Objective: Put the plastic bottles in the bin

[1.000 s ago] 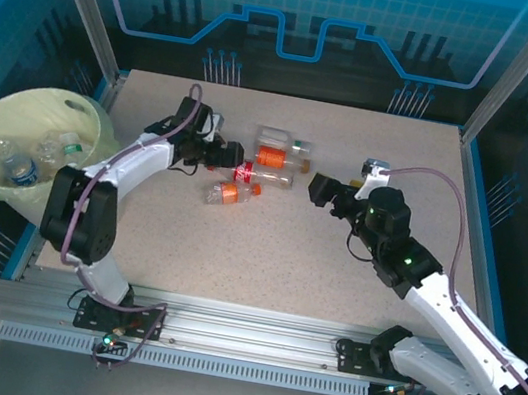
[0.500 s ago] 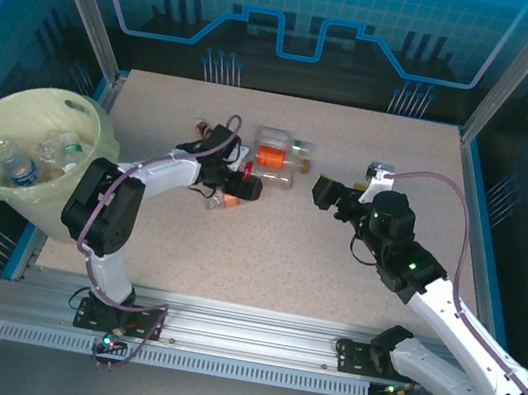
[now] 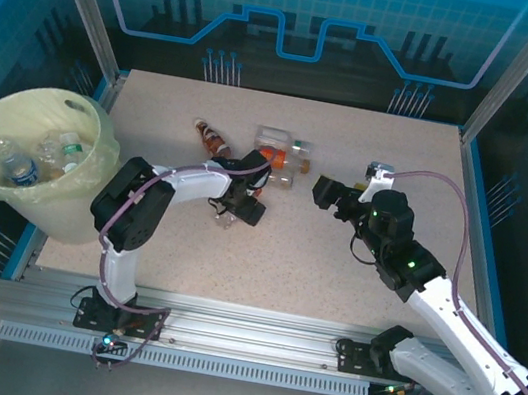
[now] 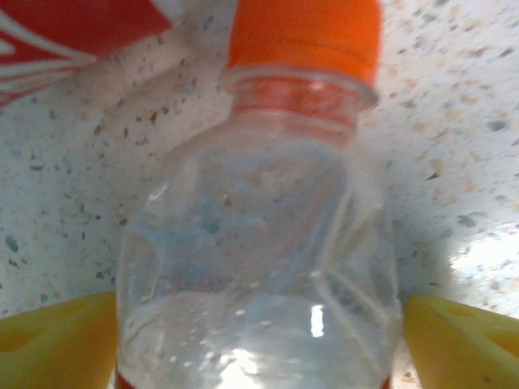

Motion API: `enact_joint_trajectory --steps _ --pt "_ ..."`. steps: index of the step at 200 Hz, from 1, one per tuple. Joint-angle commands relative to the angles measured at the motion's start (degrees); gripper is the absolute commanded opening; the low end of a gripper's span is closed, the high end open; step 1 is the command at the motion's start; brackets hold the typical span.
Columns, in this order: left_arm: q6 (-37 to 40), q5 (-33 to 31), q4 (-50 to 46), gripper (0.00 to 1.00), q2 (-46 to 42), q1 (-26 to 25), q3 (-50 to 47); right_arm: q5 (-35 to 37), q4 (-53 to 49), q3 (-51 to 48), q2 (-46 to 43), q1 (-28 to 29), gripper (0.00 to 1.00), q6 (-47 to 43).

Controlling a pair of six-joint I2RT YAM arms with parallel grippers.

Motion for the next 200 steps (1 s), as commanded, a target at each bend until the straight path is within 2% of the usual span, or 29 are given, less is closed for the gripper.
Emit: enact_joint_trajectory --steps 1,44,68,109,159,200 --pt "-1.1 -1.58 -3.84 0.8 1.82 -0.24 0.8 1.19 -0.52 -0.74 -1.1 -1.05 1.0 0.93" --pt "-1.92 -0.19 -3.22 0.69 1.56 -0.15 0.47 1.01 -1.1 -0.87 -1.28 -1.09 1.0 0.96" --pt "-2.41 2.67 -1.07 0.62 -0.57 -0.16 -0.88 0.88 -0.88 -0.89 -1.19 -1.1 1.0 0.97" --pt "-2.62 6.93 2.88 0.54 -4.52 -0.15 -3.06 -0.73 0.75 -1.33 -0.19 -1.13 1.0 -0.2" --pt "-2.84 12.72 8.55 0.53 -12.98 0.27 -5.64 -3.03 2.91 -1.58 1.77 -1.09 1.0 -1.29" --pt "-4.18 17.88 12.51 0.53 -22.01 2.95 -7.91 -6.29 3.74 -1.22 3.58 -1.11 1.0 -2.87"
